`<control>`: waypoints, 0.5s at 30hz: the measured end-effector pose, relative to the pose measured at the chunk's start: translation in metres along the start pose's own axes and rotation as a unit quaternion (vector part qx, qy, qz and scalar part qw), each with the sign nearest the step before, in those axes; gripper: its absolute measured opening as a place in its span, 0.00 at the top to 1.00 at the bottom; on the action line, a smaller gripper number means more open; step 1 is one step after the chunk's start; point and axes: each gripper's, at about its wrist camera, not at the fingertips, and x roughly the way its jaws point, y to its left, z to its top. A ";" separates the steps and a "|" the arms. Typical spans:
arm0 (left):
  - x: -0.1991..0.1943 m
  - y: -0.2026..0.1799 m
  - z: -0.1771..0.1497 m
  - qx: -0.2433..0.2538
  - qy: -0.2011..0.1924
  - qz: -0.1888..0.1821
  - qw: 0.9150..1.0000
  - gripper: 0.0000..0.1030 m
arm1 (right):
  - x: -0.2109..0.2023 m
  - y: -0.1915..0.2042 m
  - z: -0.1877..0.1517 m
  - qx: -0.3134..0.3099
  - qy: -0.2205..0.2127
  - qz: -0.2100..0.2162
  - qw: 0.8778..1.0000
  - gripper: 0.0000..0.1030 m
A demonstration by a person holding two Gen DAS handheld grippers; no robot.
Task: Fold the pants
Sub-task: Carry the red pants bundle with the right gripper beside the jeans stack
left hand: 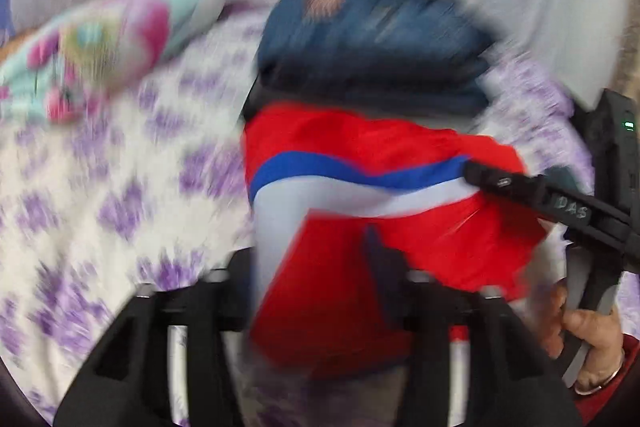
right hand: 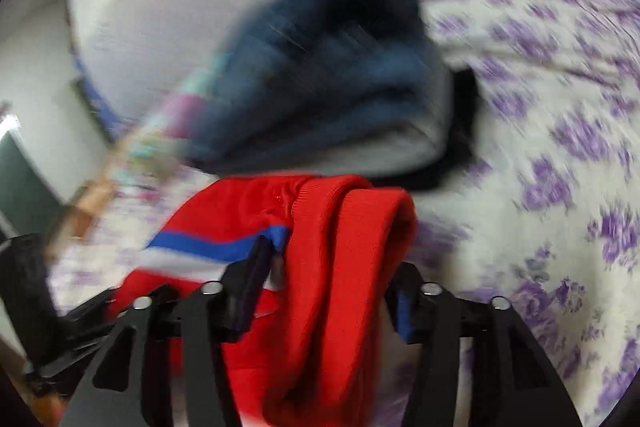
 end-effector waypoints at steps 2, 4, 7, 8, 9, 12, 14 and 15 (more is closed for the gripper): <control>-0.003 0.008 0.002 -0.012 0.002 -0.014 1.000 0.34 | -0.007 -0.005 0.004 0.020 -0.009 0.027 0.999 0.35; -0.008 0.010 0.004 -0.010 -0.012 0.004 1.000 0.28 | -0.013 -0.001 0.004 0.000 -0.026 0.003 1.000 0.25; -0.008 0.012 0.003 -0.006 -0.012 0.016 1.000 0.23 | -0.008 0.002 0.001 -0.008 -0.013 -0.007 1.000 0.24; -0.009 0.014 0.003 -0.009 -0.013 0.015 1.000 0.23 | -0.009 0.001 0.002 -0.007 -0.015 -0.008 1.000 0.24; -0.011 0.015 0.004 -0.012 -0.016 0.017 1.000 0.22 | -0.012 0.002 0.001 -0.007 -0.022 -0.009 1.000 0.24; -0.028 0.021 0.003 -0.026 -0.050 0.047 0.997 0.24 | -0.045 0.014 -0.001 -0.039 -0.087 -0.062 0.994 0.23; -0.055 0.023 0.004 -0.034 -0.107 0.059 0.992 0.24 | -0.066 0.027 0.000 -0.068 -0.128 -0.072 0.987 0.23; -0.066 0.023 0.004 -0.035 -0.132 0.058 0.989 0.24 | -0.078 0.036 -0.001 -0.085 -0.150 -0.074 0.982 0.20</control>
